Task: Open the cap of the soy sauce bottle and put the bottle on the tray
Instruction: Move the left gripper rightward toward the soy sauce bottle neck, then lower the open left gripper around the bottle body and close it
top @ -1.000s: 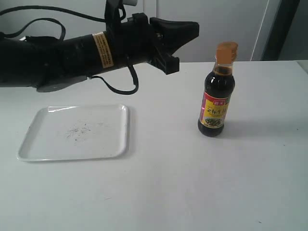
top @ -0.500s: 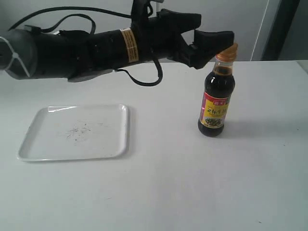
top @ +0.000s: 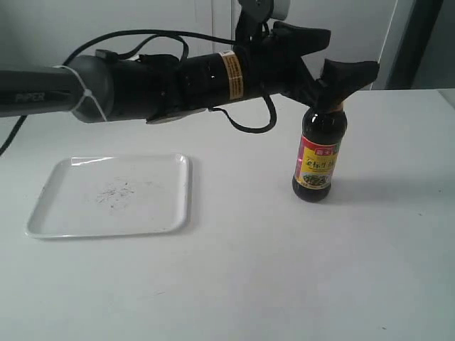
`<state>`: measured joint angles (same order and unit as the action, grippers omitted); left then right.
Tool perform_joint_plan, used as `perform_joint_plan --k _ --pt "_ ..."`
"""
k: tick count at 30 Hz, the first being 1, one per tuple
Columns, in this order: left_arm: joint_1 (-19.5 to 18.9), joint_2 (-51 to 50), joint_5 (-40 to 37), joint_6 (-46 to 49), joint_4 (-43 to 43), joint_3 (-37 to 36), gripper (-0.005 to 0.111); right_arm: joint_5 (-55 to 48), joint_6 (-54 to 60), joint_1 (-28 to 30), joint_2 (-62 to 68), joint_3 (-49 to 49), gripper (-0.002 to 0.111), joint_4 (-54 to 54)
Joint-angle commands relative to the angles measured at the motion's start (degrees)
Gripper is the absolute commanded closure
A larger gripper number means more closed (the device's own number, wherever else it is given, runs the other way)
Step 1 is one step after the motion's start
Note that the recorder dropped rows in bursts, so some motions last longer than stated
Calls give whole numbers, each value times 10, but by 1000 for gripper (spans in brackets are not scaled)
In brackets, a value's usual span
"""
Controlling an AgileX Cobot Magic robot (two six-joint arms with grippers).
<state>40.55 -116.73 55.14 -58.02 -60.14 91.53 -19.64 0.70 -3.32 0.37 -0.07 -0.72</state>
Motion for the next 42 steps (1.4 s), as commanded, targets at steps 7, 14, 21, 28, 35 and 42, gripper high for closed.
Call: perform_joint_plan --k 7,14,21,28,35,42 --pt "12 -50 6 -9 -3 45 2 2 -2 -1 -4 1 108 -2" --pt "22 -67 -9 -2 9 53 2 2 -2 -1 -4 1 108 -2" --pt "22 -67 -12 5 17 53 2 2 -2 -1 -4 1 108 -2" --pt "21 -65 -11 28 42 67 2 2 -2 -1 -4 1 108 -2" --pt "21 -65 -30 8 30 112 2 2 -2 -1 -4 1 108 -2" --pt "18 -65 -72 -29 -3 116 2 2 -2 -1 -4 1 108 -2"
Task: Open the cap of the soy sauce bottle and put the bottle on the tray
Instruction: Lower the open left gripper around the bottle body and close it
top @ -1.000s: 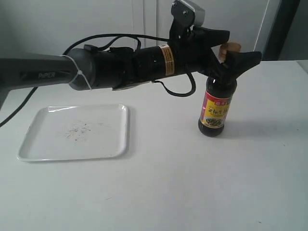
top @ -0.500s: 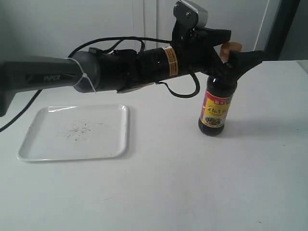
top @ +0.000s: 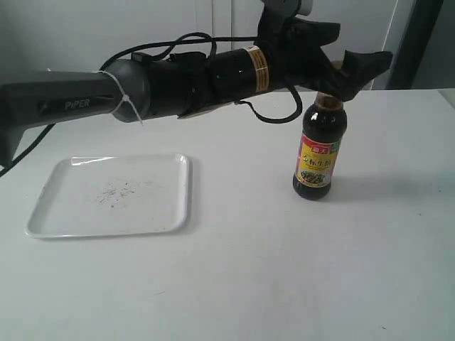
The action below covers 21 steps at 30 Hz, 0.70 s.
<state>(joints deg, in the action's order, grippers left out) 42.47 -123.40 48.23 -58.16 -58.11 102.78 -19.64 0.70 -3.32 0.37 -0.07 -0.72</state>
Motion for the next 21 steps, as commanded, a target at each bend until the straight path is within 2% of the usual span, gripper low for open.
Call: perform_joint_plan --k 1,13,21 --pt "-2 1 -3 -34 -24 3 2 2 -2 -1 -4 1 108 -2" --pt "0 -7 -29 -2 -21 -40 2 2 -20 -1 -4 1 108 -2" --pt "0 -72 -14 14 3 -40 2 2 -20 -1 -4 1 108 -2"
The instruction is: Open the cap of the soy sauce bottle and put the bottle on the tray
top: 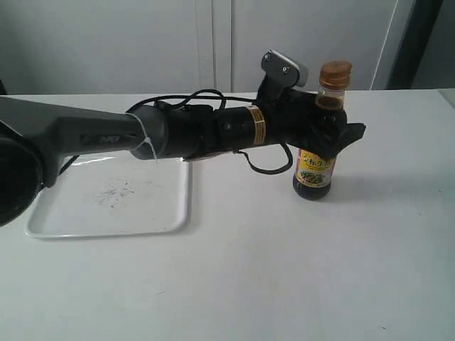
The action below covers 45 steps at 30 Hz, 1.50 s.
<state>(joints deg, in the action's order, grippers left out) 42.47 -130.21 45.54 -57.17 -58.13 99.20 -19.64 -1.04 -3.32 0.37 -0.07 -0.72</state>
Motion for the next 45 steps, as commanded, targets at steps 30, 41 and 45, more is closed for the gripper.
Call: perform_joint_plan --k 30,41,45 --pt "0 -71 59 78 71 -5 2 2 -3 -1 -4 1 108 -2" --pt "0 -74 95 109 110 -5 8 2 -3 -1 -4 1 108 -2" --pt "0 -74 93 109 110 -5 8 2 -3 -1 -4 1 108 -2"
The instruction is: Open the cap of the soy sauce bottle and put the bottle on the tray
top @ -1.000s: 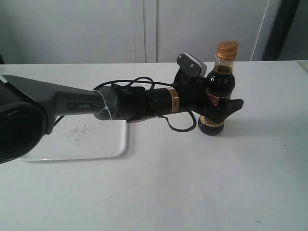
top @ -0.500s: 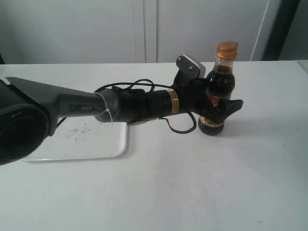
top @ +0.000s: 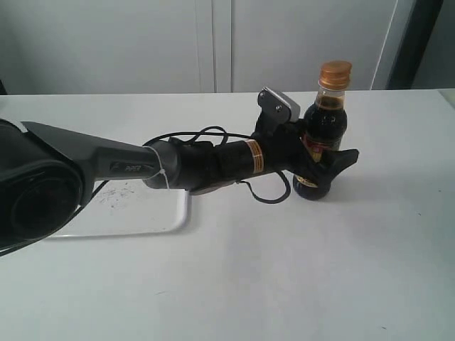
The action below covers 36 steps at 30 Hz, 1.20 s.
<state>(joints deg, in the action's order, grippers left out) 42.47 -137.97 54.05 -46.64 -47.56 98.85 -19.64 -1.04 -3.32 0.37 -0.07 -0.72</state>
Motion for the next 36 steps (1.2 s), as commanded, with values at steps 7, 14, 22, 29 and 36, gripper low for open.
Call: perform_joint_plan --k 7,14,22,29,36 --pt "2 4 4 4 5 -2 9 2 -3 -1 -4 1 108 -2" --pt "2 4 3 16 2 -2 57 2 -3 -1 -4 1 108 -2" --pt "2 4 3 19 -2 -2 106 2 -3 -1 -4 1 108 -2" --pt "2 4 3 20 -3 -2 106 6 -3 -1 -4 1 108 -8" --pt "2 4 -7 27 -3 -2 106 18 -3 -1 -4 1 108 -17"
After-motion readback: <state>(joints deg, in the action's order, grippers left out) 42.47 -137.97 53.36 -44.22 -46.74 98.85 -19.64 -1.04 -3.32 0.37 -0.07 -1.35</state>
